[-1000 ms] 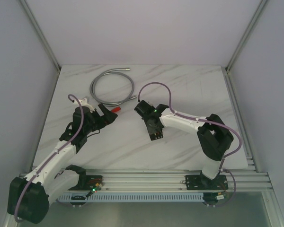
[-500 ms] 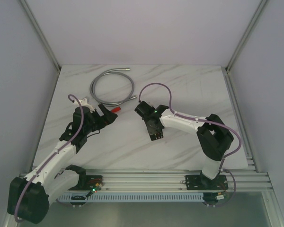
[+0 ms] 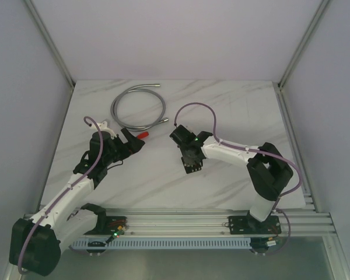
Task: Snap on the fuse box
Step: Install the fuse at the fuse box base.
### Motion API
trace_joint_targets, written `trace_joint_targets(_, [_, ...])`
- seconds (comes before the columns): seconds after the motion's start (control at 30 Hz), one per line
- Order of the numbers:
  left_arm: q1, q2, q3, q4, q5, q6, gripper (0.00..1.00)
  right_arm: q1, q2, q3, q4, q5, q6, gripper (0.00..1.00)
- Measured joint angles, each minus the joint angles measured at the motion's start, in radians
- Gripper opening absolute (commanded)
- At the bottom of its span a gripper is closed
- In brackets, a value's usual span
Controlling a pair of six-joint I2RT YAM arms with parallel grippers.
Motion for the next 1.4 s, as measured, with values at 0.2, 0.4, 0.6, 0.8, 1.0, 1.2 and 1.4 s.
trace_joint_targets(0.2, [0.003,0.0,0.0,0.0,0.001,0.0,1.0,-0.031,-0.041,-0.058,0.049,-0.023,0.004,0.04])
trace_joint_targets(0.4, [0.003,-0.008,0.0,-0.001,0.001,-0.003,1.0,-0.035,-0.042,-0.06,0.054,-0.038,0.002,0.01])
trace_joint_targets(0.6, [0.003,-0.012,0.0,-0.003,0.001,-0.003,1.0,-0.029,-0.02,-0.047,0.048,-0.038,-0.001,0.0])
trace_joint_targets(0.8, [0.003,-0.013,0.0,-0.004,0.001,-0.003,1.0,-0.021,0.01,-0.029,0.028,-0.014,-0.001,0.0])
trace_joint_targets(1.0, [0.004,-0.02,0.0,-0.008,0.001,-0.003,1.0,-0.012,0.022,-0.023,0.021,0.007,-0.003,0.0])
trace_joint_targets(1.2, [0.005,-0.03,0.0,-0.01,0.0,-0.003,1.0,-0.01,0.005,-0.016,0.021,0.002,-0.021,0.1])
trace_joint_targets(1.4, [0.006,-0.039,0.0,-0.011,0.0,-0.003,1.0,-0.013,0.003,0.002,0.031,-0.014,-0.032,0.2])
